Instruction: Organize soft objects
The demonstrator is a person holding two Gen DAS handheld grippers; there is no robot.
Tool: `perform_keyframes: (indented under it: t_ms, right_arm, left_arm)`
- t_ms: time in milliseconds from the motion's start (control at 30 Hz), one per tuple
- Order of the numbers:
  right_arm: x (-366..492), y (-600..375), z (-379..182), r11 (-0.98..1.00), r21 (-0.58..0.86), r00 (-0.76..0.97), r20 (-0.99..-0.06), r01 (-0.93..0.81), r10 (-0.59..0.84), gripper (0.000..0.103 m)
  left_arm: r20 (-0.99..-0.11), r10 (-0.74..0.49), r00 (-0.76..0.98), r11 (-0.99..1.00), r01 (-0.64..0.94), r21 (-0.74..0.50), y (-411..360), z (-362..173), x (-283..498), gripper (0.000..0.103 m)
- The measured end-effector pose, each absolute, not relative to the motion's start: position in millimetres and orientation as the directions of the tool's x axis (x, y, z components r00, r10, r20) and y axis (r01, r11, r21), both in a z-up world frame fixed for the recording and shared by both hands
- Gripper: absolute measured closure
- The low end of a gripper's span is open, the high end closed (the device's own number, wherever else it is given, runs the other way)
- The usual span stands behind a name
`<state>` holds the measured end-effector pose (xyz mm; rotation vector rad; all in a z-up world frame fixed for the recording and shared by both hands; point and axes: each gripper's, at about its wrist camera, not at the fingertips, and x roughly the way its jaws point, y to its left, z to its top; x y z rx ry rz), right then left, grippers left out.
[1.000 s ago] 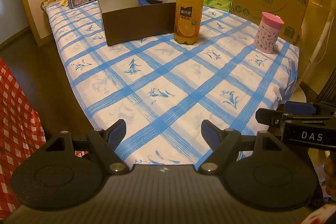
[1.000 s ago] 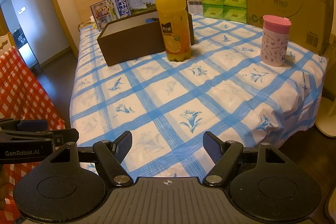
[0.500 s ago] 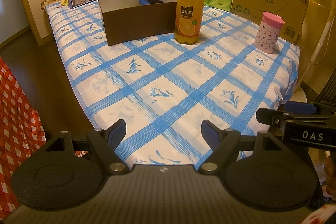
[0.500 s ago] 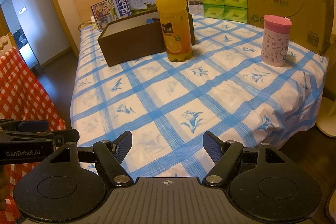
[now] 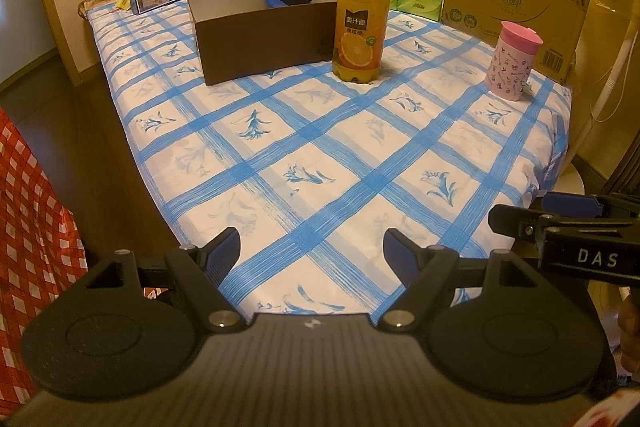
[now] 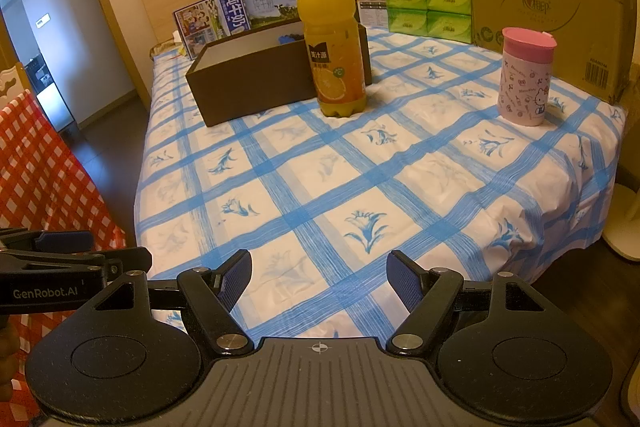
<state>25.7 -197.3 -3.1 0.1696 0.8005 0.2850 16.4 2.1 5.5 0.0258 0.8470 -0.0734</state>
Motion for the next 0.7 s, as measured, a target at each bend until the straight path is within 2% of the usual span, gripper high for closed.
perform_keyframes:
  t_ms: [700]
  right_arm:
    - [26.8,-198.1,-3.9,0.948,0.258,0.660,-0.682,-0.186,0.315,0.029]
  left_arm:
    - [-0.751,-0.055,0.658,0.997,0.076,-0.007,2.2,4.8,16.6,0.026]
